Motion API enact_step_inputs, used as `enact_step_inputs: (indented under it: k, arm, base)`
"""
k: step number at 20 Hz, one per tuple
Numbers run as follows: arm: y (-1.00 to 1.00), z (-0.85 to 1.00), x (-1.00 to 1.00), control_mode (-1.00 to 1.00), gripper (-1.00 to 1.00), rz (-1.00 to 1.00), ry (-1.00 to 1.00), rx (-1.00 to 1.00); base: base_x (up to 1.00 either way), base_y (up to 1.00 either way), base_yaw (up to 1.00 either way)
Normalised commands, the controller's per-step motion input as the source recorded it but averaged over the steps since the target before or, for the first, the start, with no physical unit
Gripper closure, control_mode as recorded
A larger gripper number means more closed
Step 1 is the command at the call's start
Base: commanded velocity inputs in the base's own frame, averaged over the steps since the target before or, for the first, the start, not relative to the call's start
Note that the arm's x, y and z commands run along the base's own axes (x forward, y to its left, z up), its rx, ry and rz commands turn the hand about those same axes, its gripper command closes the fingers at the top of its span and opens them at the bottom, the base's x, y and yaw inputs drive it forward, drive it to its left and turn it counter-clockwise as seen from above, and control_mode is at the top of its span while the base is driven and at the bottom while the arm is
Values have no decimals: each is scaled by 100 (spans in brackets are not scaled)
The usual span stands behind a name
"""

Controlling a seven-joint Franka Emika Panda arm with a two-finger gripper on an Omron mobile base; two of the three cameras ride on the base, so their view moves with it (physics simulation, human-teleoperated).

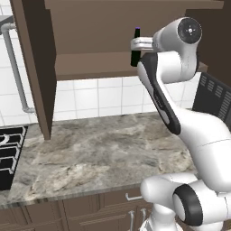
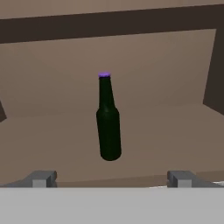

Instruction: Open the cabinet directly in front. Then move the beer and the mug to the dining counter with the candle on it.

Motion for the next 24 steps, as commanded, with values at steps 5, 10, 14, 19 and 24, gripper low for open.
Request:
enact_step_inputs:
  k: [5,10,14,19,24]
  arm:
    - [0,0,37,-100,-100,0,0,0]
    - [0,0,35,-100,-100,0,0,0]
    - [0,0,28,-100,-100,0,0,0]
    - [0,0,34,-100,-100,0,0,0]
    - [0,0,34,-100,-100,0,0,0]
  base:
    - [0,0,0]
    - [0,0,0]
    - [0,0,0]
    - [0,0,0]
    - [0,0,0]
